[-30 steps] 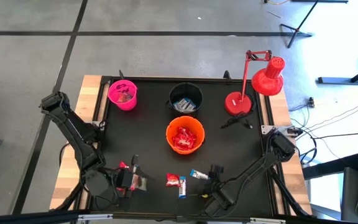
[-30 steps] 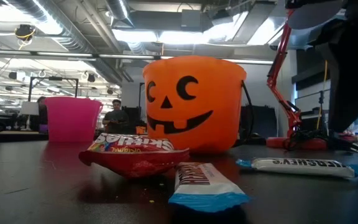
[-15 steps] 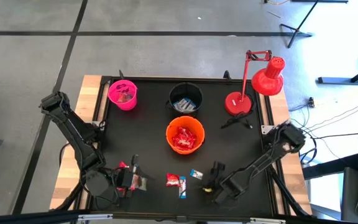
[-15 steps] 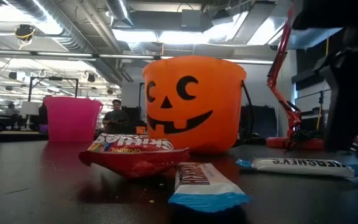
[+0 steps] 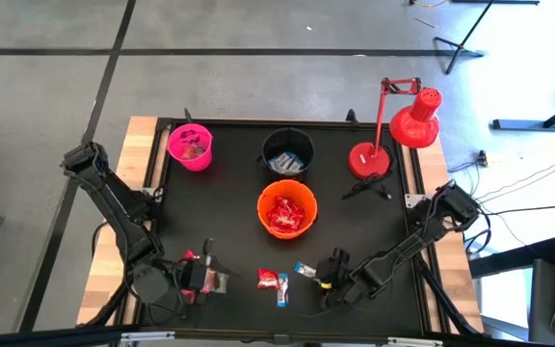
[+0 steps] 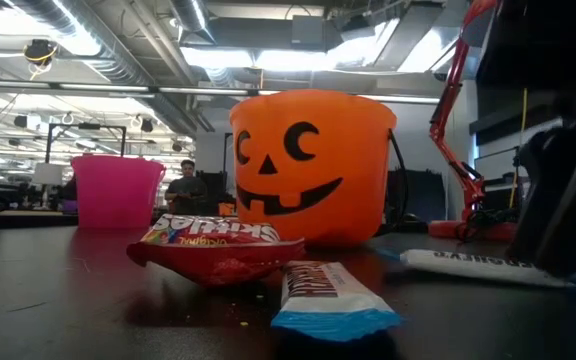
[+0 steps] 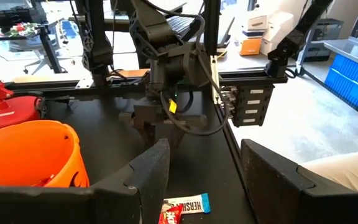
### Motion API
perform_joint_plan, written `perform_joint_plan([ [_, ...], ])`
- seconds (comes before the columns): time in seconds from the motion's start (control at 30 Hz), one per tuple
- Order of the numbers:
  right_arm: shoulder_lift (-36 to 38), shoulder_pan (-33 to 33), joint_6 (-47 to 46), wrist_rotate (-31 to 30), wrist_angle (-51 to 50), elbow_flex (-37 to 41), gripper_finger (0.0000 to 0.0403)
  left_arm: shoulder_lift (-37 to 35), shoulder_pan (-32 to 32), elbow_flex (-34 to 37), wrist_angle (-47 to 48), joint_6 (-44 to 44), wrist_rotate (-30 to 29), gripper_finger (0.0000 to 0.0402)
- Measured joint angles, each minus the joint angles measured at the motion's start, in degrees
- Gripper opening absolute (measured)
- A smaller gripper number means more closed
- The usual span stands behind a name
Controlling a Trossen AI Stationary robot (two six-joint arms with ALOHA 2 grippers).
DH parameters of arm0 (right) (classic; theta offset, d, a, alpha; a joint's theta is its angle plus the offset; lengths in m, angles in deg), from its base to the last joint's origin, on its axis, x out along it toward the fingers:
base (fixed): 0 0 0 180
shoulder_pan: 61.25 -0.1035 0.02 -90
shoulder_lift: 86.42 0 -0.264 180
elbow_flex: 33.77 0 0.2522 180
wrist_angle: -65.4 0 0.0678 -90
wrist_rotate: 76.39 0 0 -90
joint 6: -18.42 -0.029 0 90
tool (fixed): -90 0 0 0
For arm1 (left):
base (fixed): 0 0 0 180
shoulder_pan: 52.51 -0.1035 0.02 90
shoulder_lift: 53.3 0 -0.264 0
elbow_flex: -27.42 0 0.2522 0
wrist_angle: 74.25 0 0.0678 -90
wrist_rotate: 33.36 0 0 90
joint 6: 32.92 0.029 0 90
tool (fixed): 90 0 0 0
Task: Sort candy
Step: Put the white chocolate into the black bucket
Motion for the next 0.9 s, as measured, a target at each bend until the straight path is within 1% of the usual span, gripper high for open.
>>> perform_joint_plan([
  [0.37, -0.8, -0.1, 0.7, -0.9, -1.2, 0.3, 0.022, 0.0, 0.0, 0.0, -0.2, -0.3, -0.4, 0.0186],
  [0.43, -0.8, -0.1, 0.7, -0.9, -1.6, 0.3, 0.0213, 0.0, 0.0, 0.0, -0.2, -0.3, -0.4, 0.0186],
  [0.53, -0.8, -0.1, 0.8, -1.1, -1.8, 0.4, 0.0183, 0.0, 0.0, 0.0, -0.3, -0.3, -0.4, 0.0186],
  [0.7, -0.9, -0.1, 0.8, -1.4, -2.4, 0.4, 0.0106, 0.0, -0.3, 0.0, -0.3, -0.4, -0.4, 0.0186],
  [0.8, -0.9, -0.1, 0.9, -1.4, -2.5, 0.4, 0.0066, 0.0, -0.3, 0.0, -0.3, -0.4, -0.4, 0.0186],
  [0.9, -0.9, -0.1, 0.9, -1.3, -2.4, 0.4, 0.0046, 0.0, -0.3, 0.0, -0.3, -0.4, -0.4, 0.0186],
])
